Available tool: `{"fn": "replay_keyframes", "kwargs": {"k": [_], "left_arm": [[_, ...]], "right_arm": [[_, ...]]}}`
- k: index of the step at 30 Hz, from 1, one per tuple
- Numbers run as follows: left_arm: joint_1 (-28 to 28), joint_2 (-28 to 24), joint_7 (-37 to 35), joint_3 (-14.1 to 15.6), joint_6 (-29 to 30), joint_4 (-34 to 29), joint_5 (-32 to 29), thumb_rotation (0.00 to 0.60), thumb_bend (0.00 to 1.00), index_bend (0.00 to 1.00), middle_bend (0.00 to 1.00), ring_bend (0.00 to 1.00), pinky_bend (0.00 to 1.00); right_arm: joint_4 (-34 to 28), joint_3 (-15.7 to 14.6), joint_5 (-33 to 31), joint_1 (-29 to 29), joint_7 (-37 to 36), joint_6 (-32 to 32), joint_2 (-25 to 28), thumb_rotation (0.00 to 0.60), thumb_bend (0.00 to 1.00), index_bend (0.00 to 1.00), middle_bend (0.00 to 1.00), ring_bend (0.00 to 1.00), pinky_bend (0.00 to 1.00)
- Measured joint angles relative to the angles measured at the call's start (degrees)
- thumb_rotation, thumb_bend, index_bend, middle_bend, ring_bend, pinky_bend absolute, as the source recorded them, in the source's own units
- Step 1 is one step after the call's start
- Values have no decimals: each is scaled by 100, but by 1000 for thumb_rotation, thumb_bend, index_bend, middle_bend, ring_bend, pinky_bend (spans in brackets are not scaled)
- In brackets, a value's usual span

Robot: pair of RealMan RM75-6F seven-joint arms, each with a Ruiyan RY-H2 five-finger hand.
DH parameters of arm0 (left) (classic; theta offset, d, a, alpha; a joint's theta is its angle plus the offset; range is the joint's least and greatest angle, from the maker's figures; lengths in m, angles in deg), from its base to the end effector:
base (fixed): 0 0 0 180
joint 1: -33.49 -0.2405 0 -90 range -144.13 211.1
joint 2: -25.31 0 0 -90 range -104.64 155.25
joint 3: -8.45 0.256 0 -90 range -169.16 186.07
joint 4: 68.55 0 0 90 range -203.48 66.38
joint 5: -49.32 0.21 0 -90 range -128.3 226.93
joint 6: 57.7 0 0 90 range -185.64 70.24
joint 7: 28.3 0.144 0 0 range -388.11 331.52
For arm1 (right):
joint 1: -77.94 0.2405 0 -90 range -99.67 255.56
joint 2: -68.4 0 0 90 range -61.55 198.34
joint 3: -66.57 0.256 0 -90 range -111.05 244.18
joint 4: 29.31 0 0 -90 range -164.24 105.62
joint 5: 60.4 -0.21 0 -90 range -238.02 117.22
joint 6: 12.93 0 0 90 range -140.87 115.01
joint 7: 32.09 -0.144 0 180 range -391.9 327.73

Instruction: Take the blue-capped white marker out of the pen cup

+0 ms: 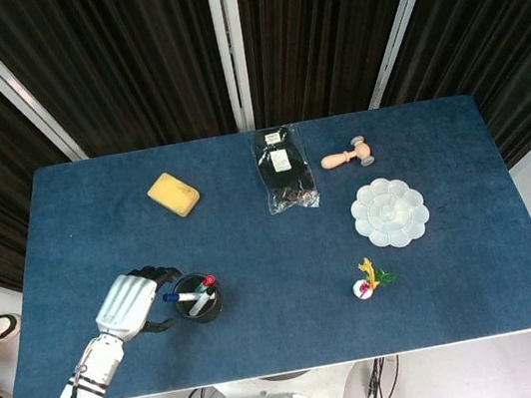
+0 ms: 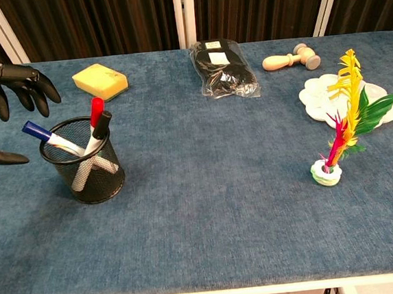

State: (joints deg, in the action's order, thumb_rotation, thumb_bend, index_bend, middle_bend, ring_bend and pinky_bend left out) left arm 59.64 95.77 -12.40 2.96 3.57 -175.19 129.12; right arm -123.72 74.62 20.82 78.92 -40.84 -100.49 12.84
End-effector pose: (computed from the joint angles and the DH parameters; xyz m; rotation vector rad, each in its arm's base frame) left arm -0.1793 0.2550 0.0608 -1.8752 -0.9806 -0.9766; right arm -0.3229 -0.1767 0.2273 1.1932 -0.8863 0.9515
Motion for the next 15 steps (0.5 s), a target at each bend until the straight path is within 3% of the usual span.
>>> {"fn": "replay_keyframes", "kwargs": {"k": [8,15], "left_arm": [[118,-162,79,-50,-57,-242,-219,600,208,363,453,457,565],[204,-136,16,-33,-103,-187,-276,600,220,393,477,475,586]], "right_arm": [[37,8,-46,3,-35,15,-3,600,198,0,0,0,0],[37,-6,-43,-5,-38,15,5,600,198,0,0,0,0]]}}
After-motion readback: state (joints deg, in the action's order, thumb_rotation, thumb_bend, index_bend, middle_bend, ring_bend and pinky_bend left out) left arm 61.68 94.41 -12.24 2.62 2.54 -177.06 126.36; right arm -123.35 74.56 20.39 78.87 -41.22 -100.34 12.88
